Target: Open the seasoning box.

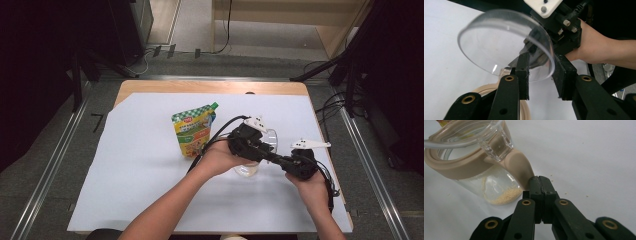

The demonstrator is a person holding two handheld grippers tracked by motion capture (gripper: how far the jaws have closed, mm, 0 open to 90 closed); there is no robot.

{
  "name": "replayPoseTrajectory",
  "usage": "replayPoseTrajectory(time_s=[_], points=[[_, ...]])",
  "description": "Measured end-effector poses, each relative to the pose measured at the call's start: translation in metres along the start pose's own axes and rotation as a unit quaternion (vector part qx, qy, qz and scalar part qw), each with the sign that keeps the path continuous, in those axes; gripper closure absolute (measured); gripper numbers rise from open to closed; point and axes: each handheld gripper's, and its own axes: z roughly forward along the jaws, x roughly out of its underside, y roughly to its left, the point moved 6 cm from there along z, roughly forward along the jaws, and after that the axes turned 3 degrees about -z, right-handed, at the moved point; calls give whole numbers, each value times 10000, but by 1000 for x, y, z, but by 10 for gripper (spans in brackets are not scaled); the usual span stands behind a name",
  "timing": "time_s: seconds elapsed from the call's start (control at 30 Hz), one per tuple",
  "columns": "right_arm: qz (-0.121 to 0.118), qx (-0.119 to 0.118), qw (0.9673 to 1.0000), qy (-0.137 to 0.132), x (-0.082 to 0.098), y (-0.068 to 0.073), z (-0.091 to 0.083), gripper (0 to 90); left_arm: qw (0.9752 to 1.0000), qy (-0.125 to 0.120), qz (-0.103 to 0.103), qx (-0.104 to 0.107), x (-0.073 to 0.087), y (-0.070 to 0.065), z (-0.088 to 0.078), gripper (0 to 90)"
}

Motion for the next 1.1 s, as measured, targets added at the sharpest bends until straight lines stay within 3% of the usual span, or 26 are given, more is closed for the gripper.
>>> replayPoseTrajectory(time_s=[0.1, 0.3, 0.4, 0.6, 0.7, 0.83, 1.0, 1.1], points=[[17, -16, 10000, -16, 0, 0, 0, 900, 9999, 115, 9, -16, 2, 0, 6, 694], [56, -58, 9999, -62, 0, 0, -2, 900, 9997, -54, -178, 127, 1, 3, 3, 656], [53, -36, 10000, -70, 0, 0, -5, 894, 10000, 30, -46, 1, 3, 5, -2, 635], [159, -72, 9996, -219, 3, 6, -23, 846, 9993, 65, -321, 159, 14, 7, -14, 609], [209, -148, 9993, -271, 6, 13, -30, 807, 9992, 37, -399, 94, 21, 7, -19, 588], [13, -198, 9995, -260, 8, 28, -32, 741, 9984, 165, -549, 24, 31, 6, -24, 556], [-78, -355, 9991, -218, 12, 47, -30, 699, 9979, 220, -609, 55, 40, 4, -33, 498], [-108, -511, 9984, -221, 14, 58, -28, 668, 9972, 77, -733, 139, 43, 4, -43, 492]])
